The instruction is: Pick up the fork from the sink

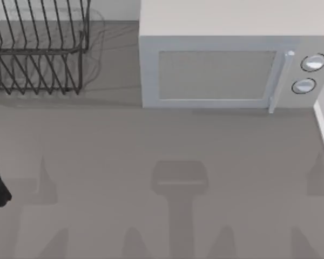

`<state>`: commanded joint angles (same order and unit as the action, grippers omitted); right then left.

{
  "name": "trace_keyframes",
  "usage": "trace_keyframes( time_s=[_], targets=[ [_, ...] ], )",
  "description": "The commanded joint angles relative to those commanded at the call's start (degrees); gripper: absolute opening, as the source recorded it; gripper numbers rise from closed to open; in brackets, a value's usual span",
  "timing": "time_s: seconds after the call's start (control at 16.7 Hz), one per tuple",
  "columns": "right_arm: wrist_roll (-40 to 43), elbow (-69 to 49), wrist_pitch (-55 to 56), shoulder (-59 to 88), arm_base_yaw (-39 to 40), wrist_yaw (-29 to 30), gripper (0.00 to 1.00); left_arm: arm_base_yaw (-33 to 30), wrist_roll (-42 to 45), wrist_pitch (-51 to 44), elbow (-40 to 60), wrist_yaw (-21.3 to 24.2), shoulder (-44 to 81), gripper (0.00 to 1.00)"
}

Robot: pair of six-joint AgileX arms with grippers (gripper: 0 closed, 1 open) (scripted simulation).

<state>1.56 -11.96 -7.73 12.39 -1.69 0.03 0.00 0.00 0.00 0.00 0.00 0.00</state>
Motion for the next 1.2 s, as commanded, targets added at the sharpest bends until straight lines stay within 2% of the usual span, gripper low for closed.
trace_keyframes(
  time_s=[0.3, 0.9, 1.2],
  targets=[
    [2.77, -22.33, -13.76, 25.48, -3.01, 0.05, 1.0, 0.0, 0.0, 0.0, 0.0, 0.0, 0.0, 1.0],
    [9.23, -76.14, -45.77, 90.07, -10.03, 0.18, 1.0, 0.0, 0.0, 0.0, 0.0, 0.0, 0.0, 1.0],
    [11.55, -95.4, -57.27, 113.53, -12.55, 0.22, 1.0, 0.0, 0.0, 0.0, 0.0, 0.0, 0.0, 1.0]
  ],
)
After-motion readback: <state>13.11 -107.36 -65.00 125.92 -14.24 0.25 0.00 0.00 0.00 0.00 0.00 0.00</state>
